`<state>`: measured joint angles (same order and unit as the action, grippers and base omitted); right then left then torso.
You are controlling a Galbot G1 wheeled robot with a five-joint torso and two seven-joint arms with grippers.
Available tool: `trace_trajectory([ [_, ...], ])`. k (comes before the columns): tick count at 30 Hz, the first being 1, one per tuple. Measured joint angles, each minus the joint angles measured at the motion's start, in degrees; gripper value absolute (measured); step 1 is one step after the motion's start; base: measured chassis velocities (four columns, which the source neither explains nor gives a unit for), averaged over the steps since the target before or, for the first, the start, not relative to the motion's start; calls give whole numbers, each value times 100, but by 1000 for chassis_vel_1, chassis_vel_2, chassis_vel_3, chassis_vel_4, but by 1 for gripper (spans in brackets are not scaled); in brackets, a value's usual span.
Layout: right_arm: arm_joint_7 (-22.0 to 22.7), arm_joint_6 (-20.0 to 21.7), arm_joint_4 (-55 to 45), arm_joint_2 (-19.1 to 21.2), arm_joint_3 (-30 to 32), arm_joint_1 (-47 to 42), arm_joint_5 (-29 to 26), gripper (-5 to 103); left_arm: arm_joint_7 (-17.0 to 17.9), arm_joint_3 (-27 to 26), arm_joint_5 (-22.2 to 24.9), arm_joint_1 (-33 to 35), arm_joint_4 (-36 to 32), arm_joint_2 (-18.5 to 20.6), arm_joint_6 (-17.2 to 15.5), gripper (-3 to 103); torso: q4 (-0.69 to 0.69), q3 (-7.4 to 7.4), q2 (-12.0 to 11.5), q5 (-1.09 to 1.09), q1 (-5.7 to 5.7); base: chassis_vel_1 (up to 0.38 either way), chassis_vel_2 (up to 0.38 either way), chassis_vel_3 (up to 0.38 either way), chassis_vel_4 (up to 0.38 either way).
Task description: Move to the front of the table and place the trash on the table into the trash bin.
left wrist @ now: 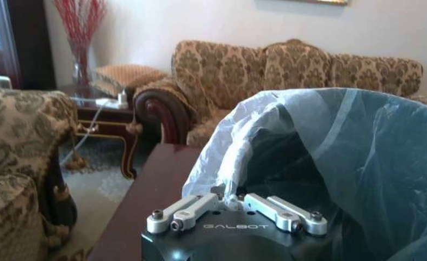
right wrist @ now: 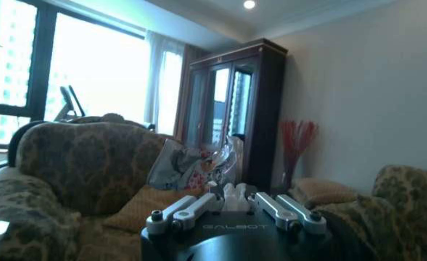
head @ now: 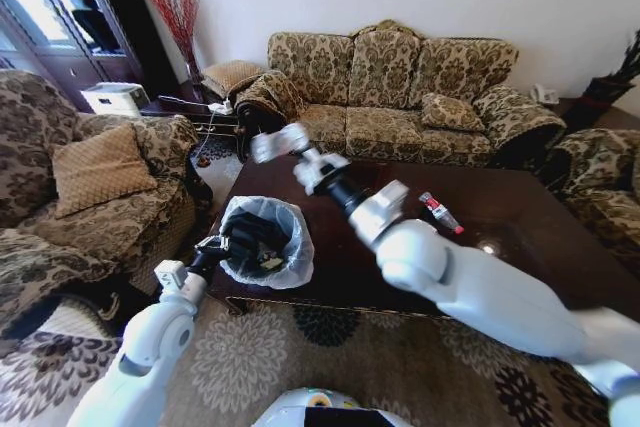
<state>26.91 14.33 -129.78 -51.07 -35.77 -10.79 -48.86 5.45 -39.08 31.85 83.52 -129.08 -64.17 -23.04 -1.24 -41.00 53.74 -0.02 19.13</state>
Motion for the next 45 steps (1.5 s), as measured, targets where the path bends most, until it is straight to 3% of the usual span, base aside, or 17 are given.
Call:
trace_trajectory([
  [2,-28,13,-100,69,-276,-141,66,8,183,-25,321,-68,-116,173,-358,1,3,0,0,2,-1,0,0,0,0],
  [7,-85,58,-145,247,-363,-556,372,8,573,-141,790,-190,-273,384,-770,1,4,0,0,4,0,0,0,0,0],
  [12,-160,83,-53,174,-385,-644,501,6,627,-144,926,-186,-398,380,-857,1,3,0,0,2,0,0,0,0,0],
  [15,-195,110,107,55,-427,-553,549,22,625,-119,933,-170,-441,327,-868,1,0,0,0,1,-1,0,0,0,0],
  [20,-196,186,165,79,-422,-504,554,33,611,-132,928,-168,-440,326,-864,1,2,0,0,1,0,0,0,0,0],
  [24,-203,188,287,43,-314,-502,555,55,582,-134,918,-170,-438,301,-836,1,2,0,0,2,-1,0,0,0,0],
  [26,-215,185,315,28,-300,-499,555,55,571,-132,913,-168,-438,288,-829,1,2,0,0,2,0,0,0,0,0],
  [33,-444,21,477,-157,-276,-375,595,89,427,-112,819,-118,-438,218,-763,1,1,0,0,3,-1,0,0,0,0],
  [35,-479,1,483,-171,-283,-356,614,89,420,-110,813,-116,-438,216,-759,1,2,0,0,3,-1,0,0,0,0],
  [36,-578,-39,485,-193,-297,-314,679,97,400,-106,793,-112,-426,208,-750,1,1,0,0,2,0,0,0,0,0],
  [45,-799,-153,526,-28,171,-332,899,100,298,-101,608,-74,-349,155,-683,1,2,0,0,3,0,0,0,0,0],
])
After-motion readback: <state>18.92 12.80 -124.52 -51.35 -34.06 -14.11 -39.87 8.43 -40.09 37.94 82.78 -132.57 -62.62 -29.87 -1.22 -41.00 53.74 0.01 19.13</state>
